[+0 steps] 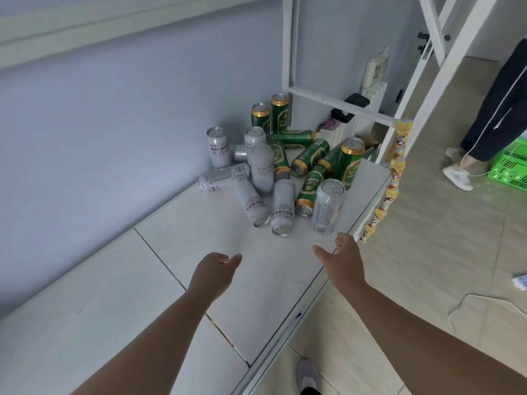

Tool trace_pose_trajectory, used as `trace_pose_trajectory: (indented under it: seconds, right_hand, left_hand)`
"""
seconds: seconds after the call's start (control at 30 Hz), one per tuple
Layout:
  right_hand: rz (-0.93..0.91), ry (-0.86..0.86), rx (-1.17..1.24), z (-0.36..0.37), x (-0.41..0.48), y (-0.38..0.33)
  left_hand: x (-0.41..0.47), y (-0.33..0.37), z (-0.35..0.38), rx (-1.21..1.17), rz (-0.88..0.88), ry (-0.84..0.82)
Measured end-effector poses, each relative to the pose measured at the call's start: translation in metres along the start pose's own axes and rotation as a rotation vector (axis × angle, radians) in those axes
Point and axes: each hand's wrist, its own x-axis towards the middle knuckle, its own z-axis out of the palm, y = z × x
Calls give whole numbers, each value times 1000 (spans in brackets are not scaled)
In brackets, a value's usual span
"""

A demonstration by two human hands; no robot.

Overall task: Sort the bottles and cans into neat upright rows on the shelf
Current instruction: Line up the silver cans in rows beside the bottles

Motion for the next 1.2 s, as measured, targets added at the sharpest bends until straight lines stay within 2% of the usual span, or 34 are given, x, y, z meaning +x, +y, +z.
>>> trace_pose_trajectory:
  seconds: [0.33, 0.57, 0.77, 1.0, 1.2]
  right_hand:
    - [-86, 9, -51, 1, 67, 11]
    - [-198, -48, -9, -3, 86, 7]
    - [-226, -105, -15, 0, 95, 12]
    - [-254, -92, 9, 3, 100, 14]
    - [-270, -91, -12, 1, 102, 16]
  left_hand:
    - [62, 70, 33, -240, -145, 69]
    - [93, 110, 44, -499, -329, 132]
    - [119, 117, 58, -513, -443, 188]
    - [125, 124, 67, -658, -449, 248]
    - [108, 106, 57, -569, -397, 356]
